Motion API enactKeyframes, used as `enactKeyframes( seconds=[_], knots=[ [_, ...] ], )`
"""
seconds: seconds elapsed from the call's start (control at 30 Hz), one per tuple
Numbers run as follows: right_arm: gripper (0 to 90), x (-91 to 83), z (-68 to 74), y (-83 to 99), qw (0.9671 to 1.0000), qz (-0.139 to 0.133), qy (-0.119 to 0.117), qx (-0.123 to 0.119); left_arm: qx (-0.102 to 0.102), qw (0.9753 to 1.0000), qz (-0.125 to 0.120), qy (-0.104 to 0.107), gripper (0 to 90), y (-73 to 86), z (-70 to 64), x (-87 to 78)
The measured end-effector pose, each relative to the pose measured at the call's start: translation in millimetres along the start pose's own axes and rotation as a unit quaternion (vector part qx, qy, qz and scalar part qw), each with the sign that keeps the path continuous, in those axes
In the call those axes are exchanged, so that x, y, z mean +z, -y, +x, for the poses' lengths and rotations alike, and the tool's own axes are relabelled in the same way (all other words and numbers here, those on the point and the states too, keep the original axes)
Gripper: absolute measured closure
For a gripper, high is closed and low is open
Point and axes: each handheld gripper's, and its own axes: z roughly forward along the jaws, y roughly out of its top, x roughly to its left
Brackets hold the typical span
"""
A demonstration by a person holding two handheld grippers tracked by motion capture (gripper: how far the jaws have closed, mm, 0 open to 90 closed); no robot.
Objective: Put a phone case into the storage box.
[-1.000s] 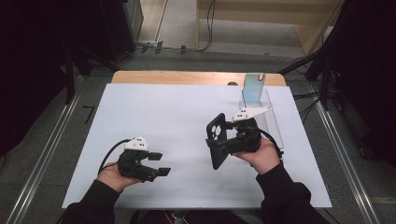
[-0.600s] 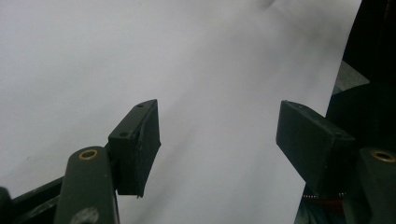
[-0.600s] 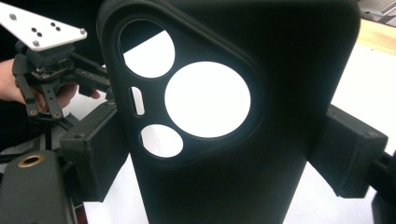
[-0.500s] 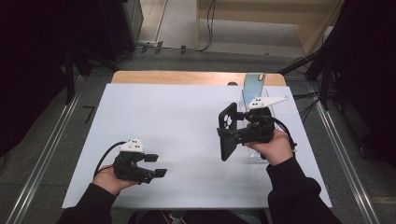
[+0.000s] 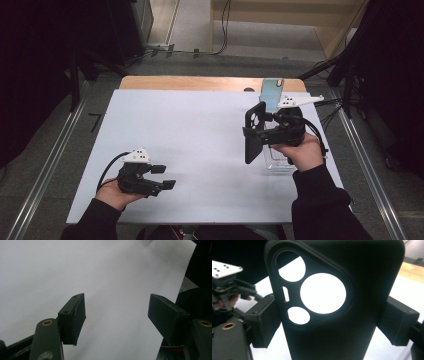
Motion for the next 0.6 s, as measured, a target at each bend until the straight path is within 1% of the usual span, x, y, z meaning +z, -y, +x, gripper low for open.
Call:
enactKeyframes(
  seconds=[0.07,0.2,0.27,0.33,0.43,0.6],
  knots=[
    [12.1,-2.5,-2.4,0.1,1.0000,-0.004,0.006,0.003,-0.002,1.0000,0.002,0.000,30.9,0.2,0.1,0.5],
    [12.1,-9.3,-7.5,-0.1,0.9993,-0.016,0.025,0.022,-0.002,1.0000,-0.001,0.001,30.9,-0.1,0.3,0.3],
    [12.1,-13.1,-10.8,0.0,0.9987,-0.021,0.033,0.032,0.002,1.0000,-0.003,0.003,30.9,-0.2,-0.5,0.2],
    [12.2,-16.2,-14.2,0.6,0.9982,-0.026,0.040,0.036,0.001,1.0000,-0.002,0.003,30.9,-0.6,-1.1,0.8],
    [12.1,-20.3,-18.4,1.6,0.9969,-0.027,0.058,0.045,0.000,1.0000,0.000,0.003,30.9,-0.8,-0.9,1.7],
    [12.2,-25.6,-25.4,2.7,0.9944,-0.036,0.081,0.057,0.001,1.0000,0.001,0.003,30.9,-0.8,-0.5,2.0]
  ],
)
